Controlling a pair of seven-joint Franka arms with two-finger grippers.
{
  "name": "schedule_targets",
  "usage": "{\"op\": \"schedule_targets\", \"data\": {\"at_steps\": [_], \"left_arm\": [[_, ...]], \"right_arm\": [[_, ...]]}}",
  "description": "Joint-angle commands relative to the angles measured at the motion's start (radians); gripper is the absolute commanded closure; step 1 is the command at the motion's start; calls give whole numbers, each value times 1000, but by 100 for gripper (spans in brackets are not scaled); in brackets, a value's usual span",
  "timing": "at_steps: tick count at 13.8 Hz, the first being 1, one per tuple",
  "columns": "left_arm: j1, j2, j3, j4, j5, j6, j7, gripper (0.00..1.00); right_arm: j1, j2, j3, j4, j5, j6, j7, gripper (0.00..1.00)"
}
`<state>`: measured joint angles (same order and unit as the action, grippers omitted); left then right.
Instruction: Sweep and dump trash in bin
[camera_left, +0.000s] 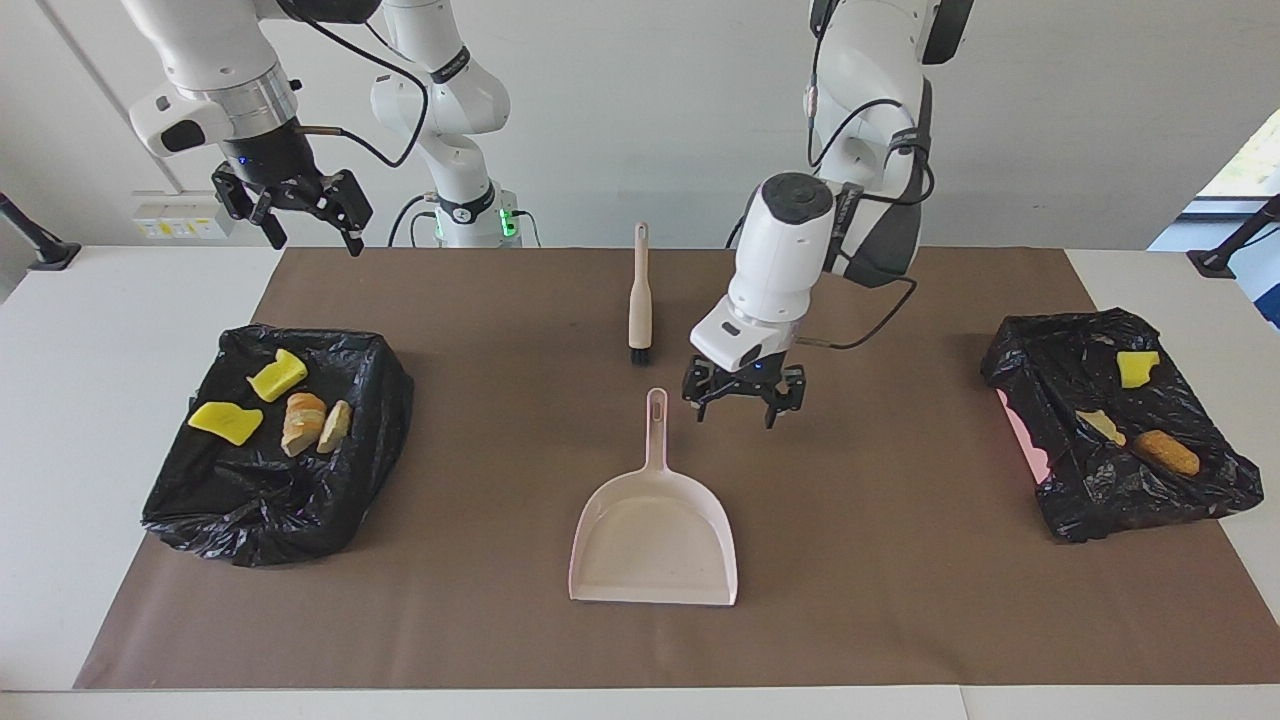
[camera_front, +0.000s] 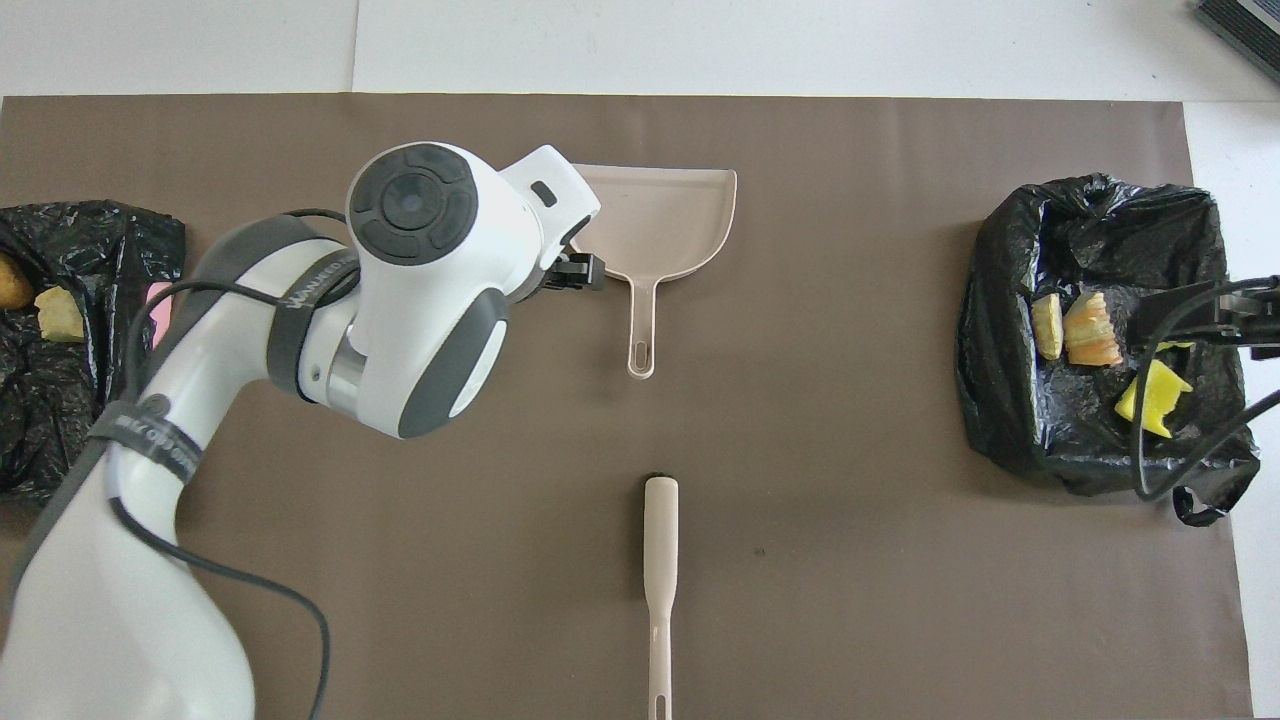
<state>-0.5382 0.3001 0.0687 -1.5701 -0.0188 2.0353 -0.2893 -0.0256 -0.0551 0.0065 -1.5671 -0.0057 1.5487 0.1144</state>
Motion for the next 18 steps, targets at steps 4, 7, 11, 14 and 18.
{"op": "schedule_targets", "data": {"at_steps": [4, 7, 11, 14, 18], "left_arm": [[176, -277, -6, -67, 10, -259, 260, 0], [273, -352, 5, -27, 7, -401, 389, 0], [359, -319, 7, 131, 5, -563, 453, 0], [373, -326, 0, 142, 3, -566, 455, 0], [368, -328, -7, 134, 3, -564, 440, 0]], "right_arm": [[-16, -19, 9, -25, 3, 19, -9, 0], [-16, -19, 9, -25, 3, 22, -13, 0], [-16, -19, 9, -25, 3, 22, -12, 0], [-14, -19, 9, -27, 3, 22, -12, 0], [-16, -19, 9, -27, 3, 22, -13, 0]]}}
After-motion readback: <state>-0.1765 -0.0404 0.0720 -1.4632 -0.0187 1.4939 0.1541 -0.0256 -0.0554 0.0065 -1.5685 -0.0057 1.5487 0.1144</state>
